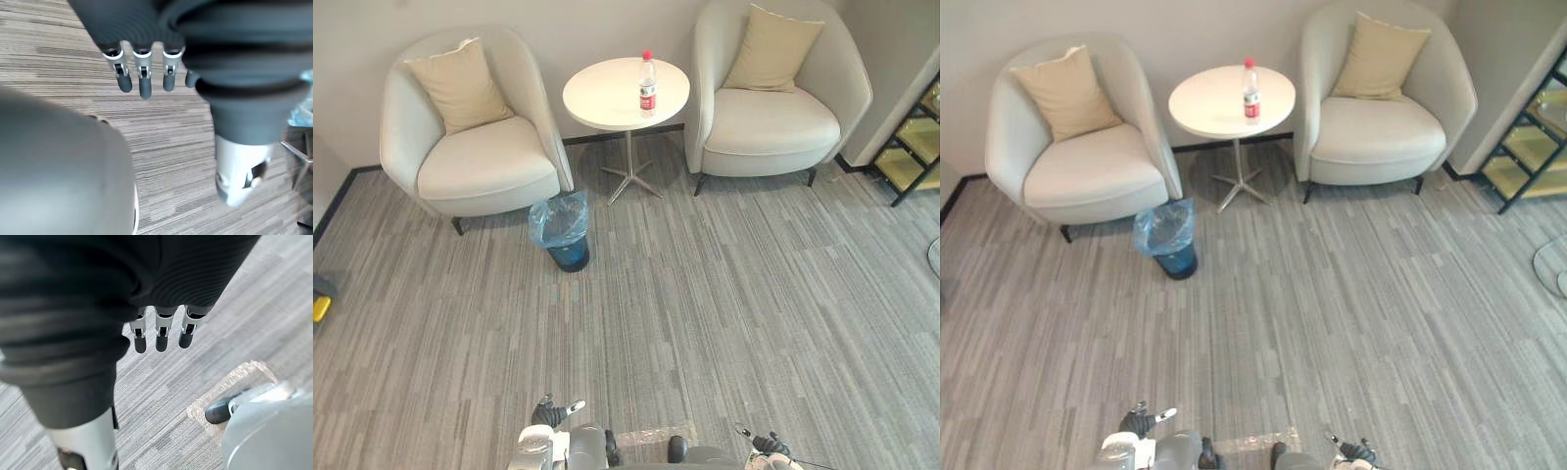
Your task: Gather rubbish on tea table into small bin, then transfer packed bag to large trash can.
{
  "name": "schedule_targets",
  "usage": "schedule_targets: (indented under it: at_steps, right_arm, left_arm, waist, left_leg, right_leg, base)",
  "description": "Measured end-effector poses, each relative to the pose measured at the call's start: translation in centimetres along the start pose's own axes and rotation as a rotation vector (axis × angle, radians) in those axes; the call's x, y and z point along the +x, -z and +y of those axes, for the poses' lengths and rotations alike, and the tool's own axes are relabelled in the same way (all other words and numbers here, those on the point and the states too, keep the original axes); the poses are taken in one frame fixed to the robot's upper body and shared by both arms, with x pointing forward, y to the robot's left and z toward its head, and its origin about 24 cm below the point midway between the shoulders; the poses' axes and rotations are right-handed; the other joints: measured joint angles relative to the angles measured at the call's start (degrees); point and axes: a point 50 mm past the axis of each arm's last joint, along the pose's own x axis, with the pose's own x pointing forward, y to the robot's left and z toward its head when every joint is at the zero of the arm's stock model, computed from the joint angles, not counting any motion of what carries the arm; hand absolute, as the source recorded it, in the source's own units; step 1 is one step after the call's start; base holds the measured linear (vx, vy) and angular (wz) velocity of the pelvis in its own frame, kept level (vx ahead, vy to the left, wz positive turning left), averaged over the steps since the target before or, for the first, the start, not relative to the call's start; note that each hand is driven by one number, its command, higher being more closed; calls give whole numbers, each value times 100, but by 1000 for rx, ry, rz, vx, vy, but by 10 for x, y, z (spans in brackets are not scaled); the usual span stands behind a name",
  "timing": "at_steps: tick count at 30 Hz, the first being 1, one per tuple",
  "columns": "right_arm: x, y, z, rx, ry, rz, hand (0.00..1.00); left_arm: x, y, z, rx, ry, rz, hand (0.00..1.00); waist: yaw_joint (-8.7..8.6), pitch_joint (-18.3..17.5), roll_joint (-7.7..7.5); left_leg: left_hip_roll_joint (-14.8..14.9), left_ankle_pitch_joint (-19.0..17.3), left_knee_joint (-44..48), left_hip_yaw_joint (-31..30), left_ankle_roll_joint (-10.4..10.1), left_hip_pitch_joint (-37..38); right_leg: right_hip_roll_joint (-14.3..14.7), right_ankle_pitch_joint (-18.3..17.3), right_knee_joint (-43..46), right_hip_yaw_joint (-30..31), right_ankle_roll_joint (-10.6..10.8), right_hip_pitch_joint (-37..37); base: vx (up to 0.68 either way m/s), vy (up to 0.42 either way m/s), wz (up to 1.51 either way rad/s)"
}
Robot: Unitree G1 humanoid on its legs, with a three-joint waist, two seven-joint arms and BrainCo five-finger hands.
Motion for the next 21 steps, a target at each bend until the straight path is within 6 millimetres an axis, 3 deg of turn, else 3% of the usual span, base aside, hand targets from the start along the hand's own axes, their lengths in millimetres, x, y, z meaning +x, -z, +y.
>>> schedule_targets:
  at_steps: [1, 2, 3, 4, 6, 7, 10, 11, 13, 14, 16, 17, 18, 19, 20, 21]
  right_arm:
    - [0, 0, 0, 0, 2, -1, 0]
    - [0, 2, -5, 6, 17, 6, 0]
    - [0, 2, -5, 8, 19, 6, 0]
    - [-2, 9, -2, 10, 13, 25, 0]
    - [-4, 12, 3, 12, 0, 31, 0]
    - [-4, 12, 3, 12, -4, 25, 0]
    - [-5, -1, 12, -17, -45, -47, 0]
    - [-6, -7, 15, -35, -54, -76, 0]
    - [-6, -11, 18, -38, -65, -96, 0]
    - [-6, -16, 21, -39, -71, -111, 0]
    - [-6, -16, 22, -40, -75, -115, 0]
    - [-7, -17, 25, -48, -87, -125, 0]
    - [-7, -17, 26, -54, -90, -128, 0]
    - [-8, -13, 28, -87, -96, -123, 0]
    - [-8, -11, 30, -85, -104, -110, 0]
    - [-7, -15, 29, -93, -100, -120, 0]
  left_arm:
    - [0, 1, -1, -4, -2, 2, 0]
    - [-1, 5, -3, -6, -7, 18, 0]
    - [-1, 6, -2, -3, -10, 18, 0]
    - [-1, 4, 1, -7, -20, 11, 0]
    - [0, 3, 5, -15, -33, 9, 0]
    - [0, 3, 5, -14, -32, 11, 0]
    - [-1, 2, 2, -3, -20, 12, 0]
    - [-1, 1, -3, -6, -9, 10, 0]
    - [0, -1, -8, -7, 2, 8, 0]
    - [-1, 0, -10, -9, 8, 14, 0]
    - [-1, 0, -13, -11, 14, 17, 0]
    - [-1, 2, -14, -12, 16, 22, 0]
    - [-2, 3, -13, -12, 15, 24, 0]
    - [-3, 7, -9, -5, 5, 33, 0]
    - [-1, 6, -6, -9, -8, 34, 0]
    - [-2, 7, -10, -19, -5, 39, 0]
  waist:
    - [2, -11, 20]
    - [26, -54, 87]
    - [46, -64, 57]
    - [117, -160, -59]
    - [240, -172, -207]
    - [290, -171, -207]
    - [155, -166, -242]
    - [142, -159, -230]
    - [142, -142, -198]
    - [122, -95, -181]
    - [83, -94, -180]
    - [16, -93, -179]
    - [-9, -97, -185]
    - [-42, -153, -300]
    - [-47, -169, -425]
    - [-33, -153, -310]
  left_leg:
    - [-97, 237, -578, -174, -55, 2]
    - [-151, 802, -1068, -391, 69, 75]
    - [-186, 883, -1044, -359, 141, 97]
    - [-278, 615, -876, -119, 276, 108]
    - [-360, 370, -827, 221, 352, 334]
    - [-371, 289, -831, 363, 456, 528]
    - [-556, 43, -1090, 455, 548, 1200]
    - [-576, -7, -1240, 457, 520, 1540]
    - [-564, -7, -1517, 443, 519, 1945]
    - [-522, -7, -1686, 392, 518, 2283]
    - [-424, -26, -1746, 370, 485, 2555]
    - [-319, -70, -1748, 303, 412, 2718]
    - [-292, -86, -1751, 268, 385, 2763]
    - [-344, -144, -1802, 131, 287, 2854]
    - [-385, -243, -1809, -111, 135, 3047]
    - [-282, -248, -1789, -139, 125, 3093]
  right_leg:
    - [-49, -59, -7, 104, 59, 8]
    - [-48, -242, 26, 336, 199, 0]
    - [-90, -302, 68, 398, 229, -1]
    - [-251, -431, 257, 491, 344, 4]
    - [-401, -571, 975, 483, 515, -242]
    - [-397, -590, 1526, 500, 552, -413]
    - [-543, -344, 4319, 225, 1177, -1526]
    - [-701, -367, 4996, -204, 1079, -1911]
    - [-910, -458, 5168, -764, 895, -2254]
    - [-1020, -555, 4925, -1146, 736, -2369]
    - [-1027, -556, 4286, -1431, 646, -2495]
    - [-896, -370, 3468, -1483, 530, -2543]
    - [-826, -257, 3192, -1454, 517, -2552]
    - [-629, 404, 2244, -1137, 397, -2490]
    - [-569, 656, 2233, -971, 186, -2538]
    - [-501, 640, 2308, -1009, 167, -2523]
  base:
    - [325, 264, -88]
    - [304, 257, -77]
    - [511, 379, -83]
    - [338, 228, -53]
    - [400, 213, -75]
    - [453, 233, -85]
    - [379, 174, -22]
    - [387, 123, 2]
    - [415, 37, 3]
    - [451, -10, 15]
    - [394, -99, 28]
    - [407, -154, 34]
    - [421, -206, 35]
    - [461, -263, 23]
    - [468, -272, 9]
    - [523, -327, -1]
